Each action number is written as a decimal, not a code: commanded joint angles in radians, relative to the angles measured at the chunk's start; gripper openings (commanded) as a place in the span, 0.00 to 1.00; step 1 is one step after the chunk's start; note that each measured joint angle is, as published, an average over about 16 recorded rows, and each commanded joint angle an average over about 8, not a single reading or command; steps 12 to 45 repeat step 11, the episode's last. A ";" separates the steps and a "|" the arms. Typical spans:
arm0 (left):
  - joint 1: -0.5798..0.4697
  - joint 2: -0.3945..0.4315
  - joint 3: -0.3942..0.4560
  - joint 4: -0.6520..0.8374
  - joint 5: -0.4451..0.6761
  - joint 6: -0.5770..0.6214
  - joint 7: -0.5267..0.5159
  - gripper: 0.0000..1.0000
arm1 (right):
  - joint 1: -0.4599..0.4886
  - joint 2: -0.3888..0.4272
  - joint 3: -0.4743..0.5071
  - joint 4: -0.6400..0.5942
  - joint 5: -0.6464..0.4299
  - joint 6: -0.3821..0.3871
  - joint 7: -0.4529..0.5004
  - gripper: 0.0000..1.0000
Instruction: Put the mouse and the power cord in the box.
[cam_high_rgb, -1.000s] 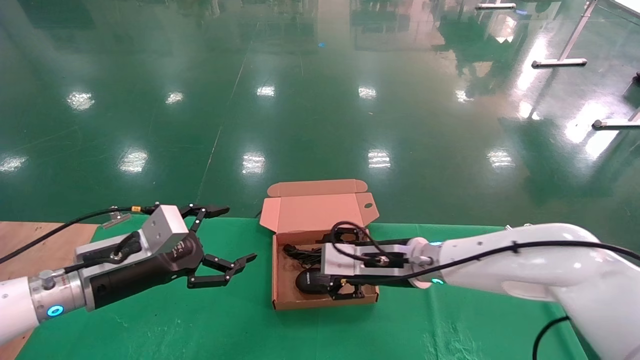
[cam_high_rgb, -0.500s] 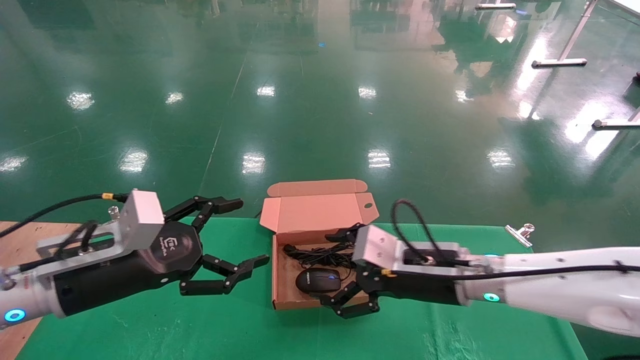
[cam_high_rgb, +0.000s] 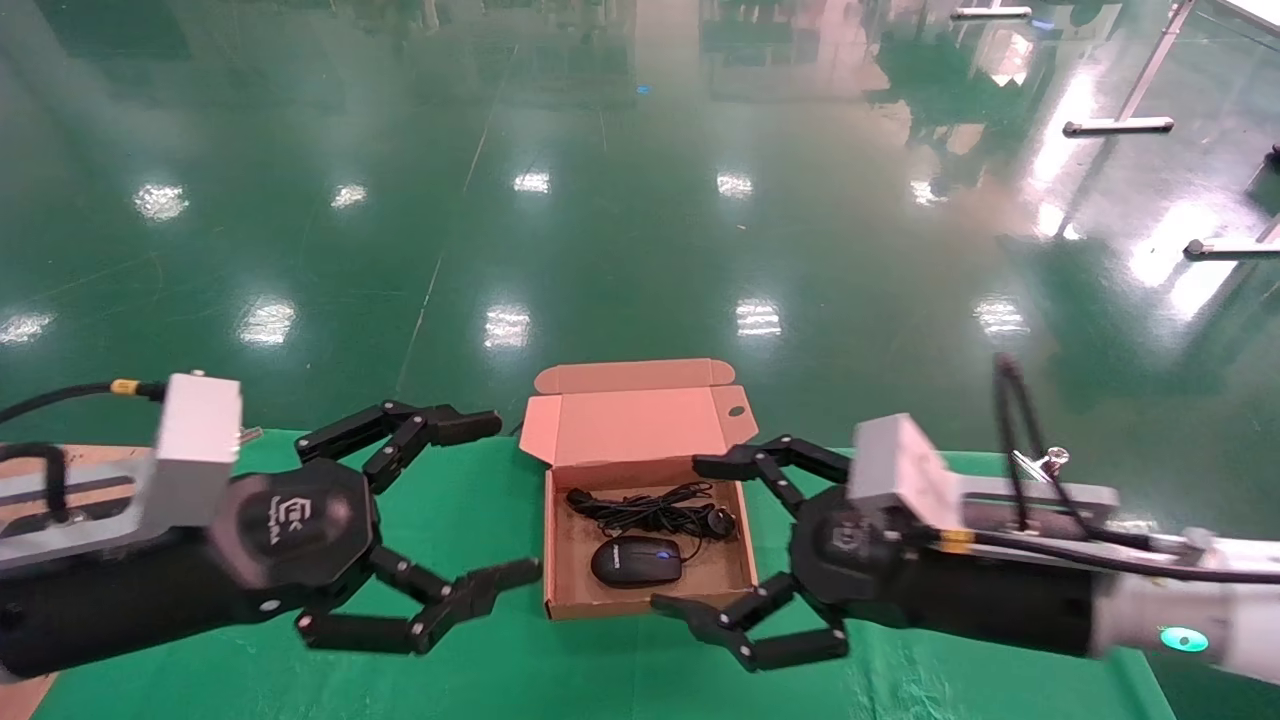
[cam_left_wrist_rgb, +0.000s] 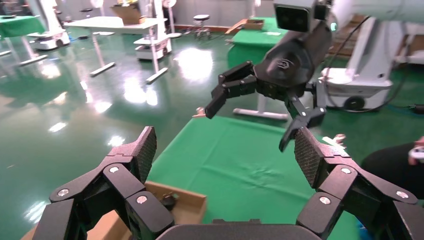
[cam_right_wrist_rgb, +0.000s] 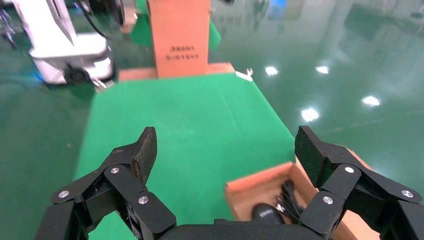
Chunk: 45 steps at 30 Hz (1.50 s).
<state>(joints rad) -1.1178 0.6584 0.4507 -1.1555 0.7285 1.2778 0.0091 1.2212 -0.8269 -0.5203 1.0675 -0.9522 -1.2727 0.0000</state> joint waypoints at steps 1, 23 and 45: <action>0.005 -0.006 -0.021 -0.016 0.000 0.026 -0.024 1.00 | -0.017 0.025 0.028 0.025 0.026 -0.026 0.022 1.00; 0.028 -0.030 -0.109 -0.082 0.001 0.138 -0.125 1.00 | -0.090 0.132 0.148 0.133 0.136 -0.137 0.115 1.00; 0.028 -0.030 -0.109 -0.082 0.001 0.138 -0.125 1.00 | -0.090 0.132 0.148 0.133 0.136 -0.137 0.115 1.00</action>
